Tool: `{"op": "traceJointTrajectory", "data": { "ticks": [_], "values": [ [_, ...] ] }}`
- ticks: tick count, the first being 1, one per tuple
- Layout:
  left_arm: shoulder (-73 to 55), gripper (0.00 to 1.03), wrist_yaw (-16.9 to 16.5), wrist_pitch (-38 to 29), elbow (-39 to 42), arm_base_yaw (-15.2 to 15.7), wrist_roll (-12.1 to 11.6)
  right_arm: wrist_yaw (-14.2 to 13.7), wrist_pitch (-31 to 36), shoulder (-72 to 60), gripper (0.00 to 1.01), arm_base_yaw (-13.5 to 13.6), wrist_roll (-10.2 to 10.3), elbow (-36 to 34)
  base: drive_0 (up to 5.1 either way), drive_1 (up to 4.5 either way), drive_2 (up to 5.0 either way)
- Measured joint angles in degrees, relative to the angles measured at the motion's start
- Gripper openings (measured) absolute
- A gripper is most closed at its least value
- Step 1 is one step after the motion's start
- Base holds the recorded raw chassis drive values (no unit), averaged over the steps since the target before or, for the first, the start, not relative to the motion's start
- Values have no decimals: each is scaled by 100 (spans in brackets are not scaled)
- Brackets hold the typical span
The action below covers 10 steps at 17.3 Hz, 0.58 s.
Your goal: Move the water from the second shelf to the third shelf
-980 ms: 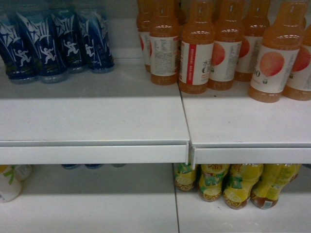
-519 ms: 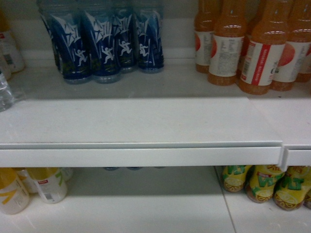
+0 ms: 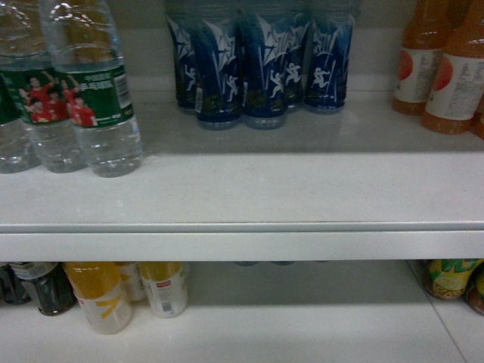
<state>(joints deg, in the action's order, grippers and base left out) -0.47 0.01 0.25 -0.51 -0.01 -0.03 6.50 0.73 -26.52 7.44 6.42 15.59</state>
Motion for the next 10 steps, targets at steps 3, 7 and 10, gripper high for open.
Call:
{"op": "traceJointTrajectory", "data": {
  "ticks": [3, 7, 10],
  "values": [
    [-2, 98, 0, -11, 0, 0, 0, 0, -24, 4, 39, -2, 2, -4, -499, 246, 246],
    [-2, 98, 0, -4, 0, 0, 0, 4, 15, 2, 39, 0, -2, -4, -498, 247, 247],
    [-2, 98, 2, -7, 0, 0, 0, 0, 11, 2, 39, 0, -2, -4, -497, 248, 248]
  ]
}}
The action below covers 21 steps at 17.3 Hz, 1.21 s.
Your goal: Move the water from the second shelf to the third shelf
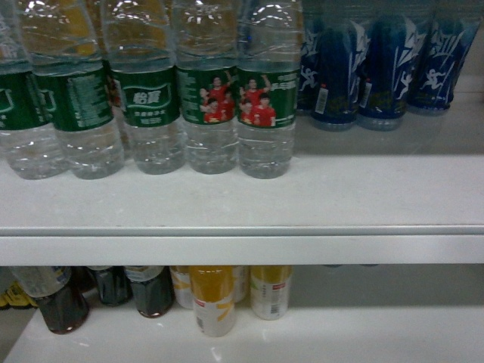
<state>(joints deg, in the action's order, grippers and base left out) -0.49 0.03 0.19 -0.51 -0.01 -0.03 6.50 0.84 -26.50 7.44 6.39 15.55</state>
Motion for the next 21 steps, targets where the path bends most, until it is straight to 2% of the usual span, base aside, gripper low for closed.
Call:
{"op": "traceJointTrajectory", "data": {
  "ticks": [17, 21],
  "values": [
    [0, 98, 0, -4, 0, 0, 0, 0, -11, 0, 39, 0, 0, 0, -497, 246, 246],
    [0, 98, 11, -4, 0, 0, 0, 98, 4, 11, 39, 2, 2, 0, 0, 0, 0]
  ]
}}
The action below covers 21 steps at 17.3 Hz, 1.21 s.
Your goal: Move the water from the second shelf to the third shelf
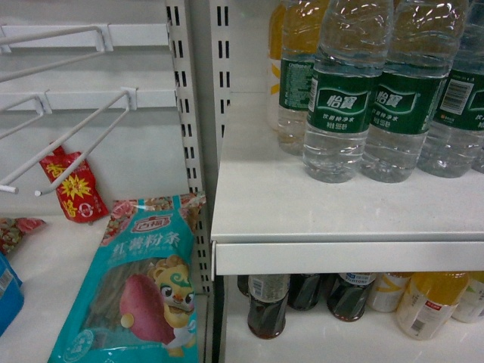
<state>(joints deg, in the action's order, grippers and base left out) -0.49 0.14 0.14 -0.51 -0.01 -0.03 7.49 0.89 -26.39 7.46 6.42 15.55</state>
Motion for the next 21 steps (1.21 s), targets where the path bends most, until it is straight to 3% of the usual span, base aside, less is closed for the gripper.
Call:
{"op": "traceJointTrajectory", "data": {
  "ticks": [9, 10, 11, 12, 13, 14, 15, 16, 18, 21],
  "values": [
    [0, 98, -11, 4, 0, 0, 0, -81, -11, -13, 39, -2, 0, 0, 0, 0, 0],
    [0, 98, -11, 4, 0, 0, 0, -271, -155, -28, 39, 61, 63, 28, 0, 0, 0],
    [2, 98, -7, 4, 0, 0, 2, -1270, -601, -216, 39, 393, 243, 240, 0, 0, 0],
    [0, 98, -17, 0, 0, 0, 0, -1694, -470, -466, 38, 321, 337, 249, 0, 0, 0],
    [0, 98, -7, 7, 0, 0, 0, -2120, -269, -798, 38, -52, 374, 308, 0, 0, 0],
    [0, 98, -9, 7, 0, 0, 0, -2138, -68, -1043, 38, -323, 374, 391, 0, 0, 0],
    [0, 98, -15, 7, 0, 0, 0, -2074, 177, -1318, 38, -428, 350, 511, 0, 0, 0],
    [0, 98, -13, 7, 0, 0, 0, -1814, 413, -1663, 38, -481, 343, 697, 0, 0, 0],
    [0, 98, -13, 4, 0, 0, 0, -1620, 800, -2406, 38, -474, 339, 994, 0, 0, 0],
    [0, 98, -13, 4, 0, 0, 0, -1698, 1019, -3213, 38, -435, 310, 1200, 0, 0, 0]
  ]
}}
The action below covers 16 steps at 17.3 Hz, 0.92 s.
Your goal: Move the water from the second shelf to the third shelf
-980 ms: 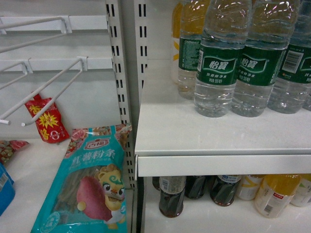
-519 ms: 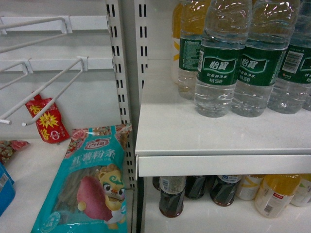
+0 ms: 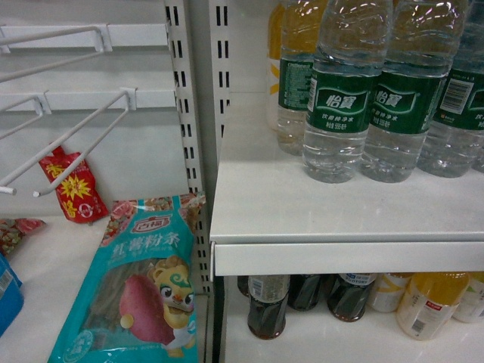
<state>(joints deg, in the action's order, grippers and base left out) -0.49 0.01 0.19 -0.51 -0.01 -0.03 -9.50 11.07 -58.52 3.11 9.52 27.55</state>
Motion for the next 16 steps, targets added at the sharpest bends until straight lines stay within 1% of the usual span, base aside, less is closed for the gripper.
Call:
{"op": "traceJointTrajectory", "data": {
  "ticks": [2, 6, 7, 11, 16],
  "values": [
    [0, 98, 0, 0, 0, 0, 0, 83, 136, -507, 38, 44, 15, 385, 0, 0, 0],
    [0, 98, 0, 0, 0, 0, 0, 85, 225, -984, 38, 151, 57, 765, 0, 0, 0],
    [0, 98, 0, 0, 0, 0, 0, 87, 219, -1152, 38, 227, 98, 868, 0, 0, 0],
    [0, 98, 0, 0, 0, 0, 0, 37, 166, -1606, 38, 439, 118, 1200, 0, 0, 0],
    [2, 98, 2, 0, 0, 0, 0, -61, 181, -2002, 38, 470, 114, 1519, 0, 0, 0]
  ]
}}
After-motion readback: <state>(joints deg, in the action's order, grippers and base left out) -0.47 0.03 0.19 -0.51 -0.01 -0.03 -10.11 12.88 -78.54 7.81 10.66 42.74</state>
